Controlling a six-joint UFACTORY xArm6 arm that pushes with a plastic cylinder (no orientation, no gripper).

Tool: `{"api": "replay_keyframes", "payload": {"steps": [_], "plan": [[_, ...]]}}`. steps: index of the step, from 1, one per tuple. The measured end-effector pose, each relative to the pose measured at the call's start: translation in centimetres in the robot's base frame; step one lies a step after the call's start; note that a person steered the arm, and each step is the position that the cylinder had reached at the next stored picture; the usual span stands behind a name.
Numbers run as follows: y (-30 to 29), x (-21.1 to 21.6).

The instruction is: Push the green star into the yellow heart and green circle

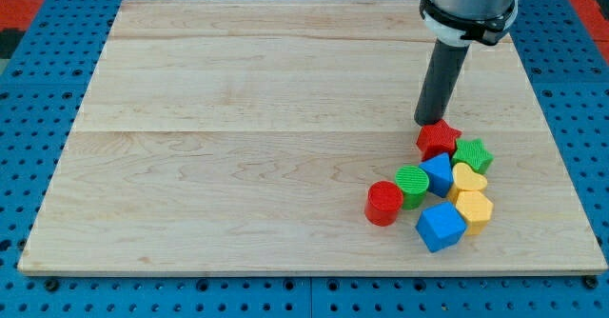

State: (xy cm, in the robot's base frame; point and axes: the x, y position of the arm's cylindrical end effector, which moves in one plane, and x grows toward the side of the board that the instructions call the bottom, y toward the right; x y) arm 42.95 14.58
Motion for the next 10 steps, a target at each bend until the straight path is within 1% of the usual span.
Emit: {"api": "replay_keyframes", "payload": {"steps": [1,2,3,4,7,8,9,10], "plan": [[-0.6,-1.9],[1.7,-5.1],[6.6,0.6],[5.8,2.8],[5.6,3.1],[5.6,7.1],[5.3,12.9],[2.5,13.0]]}}
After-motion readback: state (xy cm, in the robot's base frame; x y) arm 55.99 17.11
